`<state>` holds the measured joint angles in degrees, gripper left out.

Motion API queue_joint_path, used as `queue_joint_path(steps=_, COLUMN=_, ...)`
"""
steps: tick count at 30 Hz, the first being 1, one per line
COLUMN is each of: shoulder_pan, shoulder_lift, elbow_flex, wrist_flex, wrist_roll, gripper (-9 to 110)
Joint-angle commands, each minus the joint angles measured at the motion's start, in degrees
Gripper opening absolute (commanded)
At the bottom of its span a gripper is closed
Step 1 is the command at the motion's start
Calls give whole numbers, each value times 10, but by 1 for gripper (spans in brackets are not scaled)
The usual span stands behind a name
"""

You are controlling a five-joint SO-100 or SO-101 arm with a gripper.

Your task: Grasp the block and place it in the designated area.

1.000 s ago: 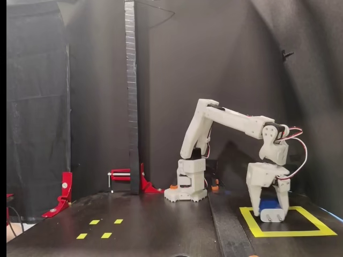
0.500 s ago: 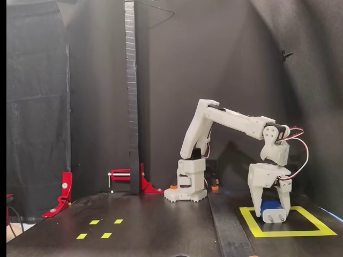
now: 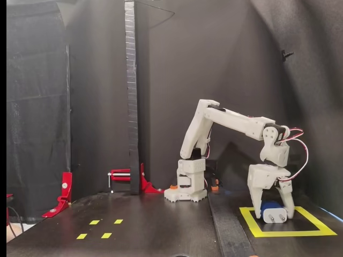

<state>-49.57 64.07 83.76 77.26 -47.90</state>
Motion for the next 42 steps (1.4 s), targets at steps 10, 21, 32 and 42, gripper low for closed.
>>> queue_joint_path(steps=10, shoulder_pan=-2, shoulder_lift=11, elbow_flex=-17, wrist_flex=10, wrist_roll=-2, gripper=45)
queue_joint_path(steps=21, shoulder_pan=6, shoulder_lift=77, elbow_flex=-18, wrist_flex=49, wrist_roll=-10, gripper=45)
queue_joint_path(steps=32, shoulder_pan=18, shoulder_lift=194, elbow_flex=-21, wrist_flex=120, wrist_roll=-19, gripper=45)
queue_joint_path(steps=42, shoulder_pan=24, shoulder_lift=258, elbow_flex=-33, wrist_flex=164, wrist_roll=-24, gripper=45)
